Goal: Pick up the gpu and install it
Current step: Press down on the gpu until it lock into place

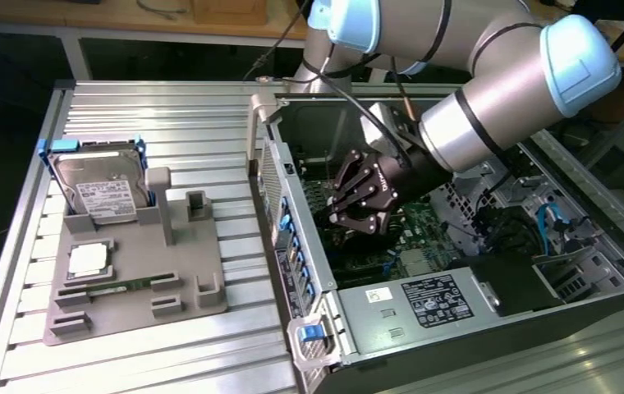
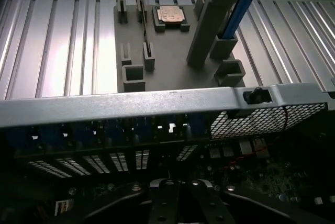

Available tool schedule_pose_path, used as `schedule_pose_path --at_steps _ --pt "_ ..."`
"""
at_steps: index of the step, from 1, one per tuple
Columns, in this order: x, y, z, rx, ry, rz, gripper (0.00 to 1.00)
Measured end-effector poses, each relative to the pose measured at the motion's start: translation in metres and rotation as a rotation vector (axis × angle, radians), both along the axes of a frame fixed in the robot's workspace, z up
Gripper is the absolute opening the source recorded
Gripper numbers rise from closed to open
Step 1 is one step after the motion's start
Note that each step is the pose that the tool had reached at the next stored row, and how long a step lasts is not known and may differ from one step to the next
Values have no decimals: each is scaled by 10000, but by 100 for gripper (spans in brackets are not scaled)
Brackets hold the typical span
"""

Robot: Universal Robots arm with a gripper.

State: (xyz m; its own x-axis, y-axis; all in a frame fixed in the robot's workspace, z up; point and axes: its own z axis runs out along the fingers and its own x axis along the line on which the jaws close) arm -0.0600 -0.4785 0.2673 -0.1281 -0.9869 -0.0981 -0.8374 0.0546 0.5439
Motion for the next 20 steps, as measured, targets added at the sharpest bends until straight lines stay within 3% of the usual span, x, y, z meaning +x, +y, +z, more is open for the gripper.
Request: schedule_pose_path --at_steps 4,5,9,10,13,17,20 --pt "31 0 -6 -8 -5 0 11" --pt "30 -1 -8 -22 -52 -1 11" --pt "10 2 -23 -26 -409 -1 11" --pt "-1 5 -28 -29 -552 -1 11" --pt "-18 17 -37 -39 -805 4 11" --pt "-36 34 -46 -64 -1195 15 11" --pt "-52 49 -58 -70 -1401 24 11"
